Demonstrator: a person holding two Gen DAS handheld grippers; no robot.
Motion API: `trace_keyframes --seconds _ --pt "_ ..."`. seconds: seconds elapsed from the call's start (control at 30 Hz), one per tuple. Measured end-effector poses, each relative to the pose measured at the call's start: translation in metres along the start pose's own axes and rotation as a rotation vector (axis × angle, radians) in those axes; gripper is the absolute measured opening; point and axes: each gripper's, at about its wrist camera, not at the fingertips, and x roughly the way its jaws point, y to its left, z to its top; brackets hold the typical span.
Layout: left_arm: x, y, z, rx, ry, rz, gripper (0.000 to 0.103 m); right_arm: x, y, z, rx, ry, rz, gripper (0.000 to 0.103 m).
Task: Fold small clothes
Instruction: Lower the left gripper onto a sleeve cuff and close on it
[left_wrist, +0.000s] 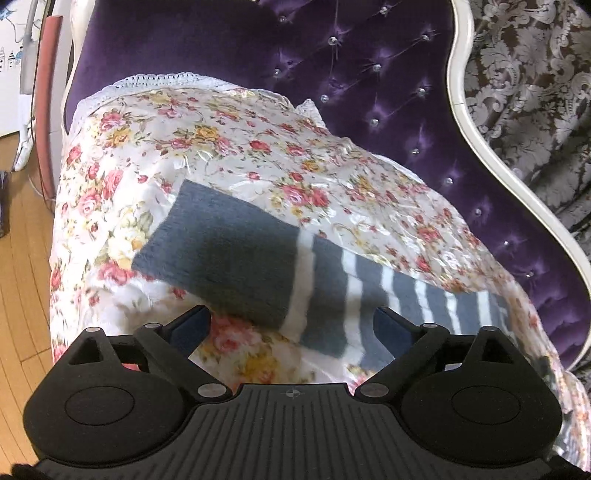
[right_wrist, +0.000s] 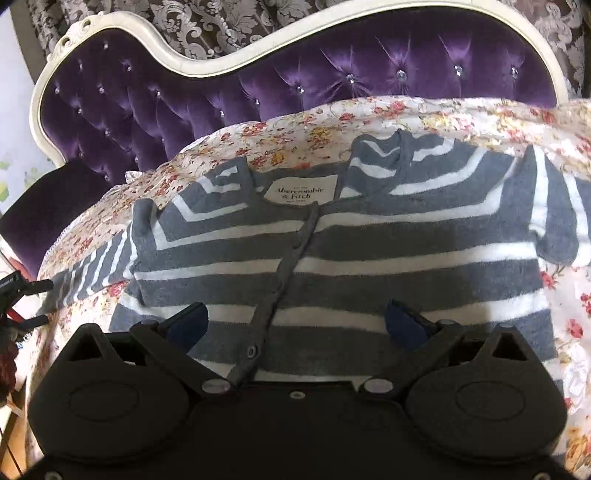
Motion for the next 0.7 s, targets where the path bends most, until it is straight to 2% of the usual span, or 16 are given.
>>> trace_keyframes --seconds 0.4,0.47,0.57,0.7 --pt "0.013 0.027 0.014 -0.111 -0.055 -0.022 0.093 0.005 0.005 0.001 -0.013 0.009 0.012 0.102" --pt "0.011 0.030 0.015 -0.137 -0.059 -0.007 0.084 0.005 0.005 0.001 -0.016 0.009 0.011 0.102" --pt "0.008 0.030 0.018 -0.121 -0.067 0.036 0.053 0.004 0.006 0.001 -0.016 0.010 0.012 0.102" --pt "0.011 0.036 0.019 -0.164 -0.053 0.005 0.049 0.004 0.007 0.001 -0.026 0.011 0.008 0.102"
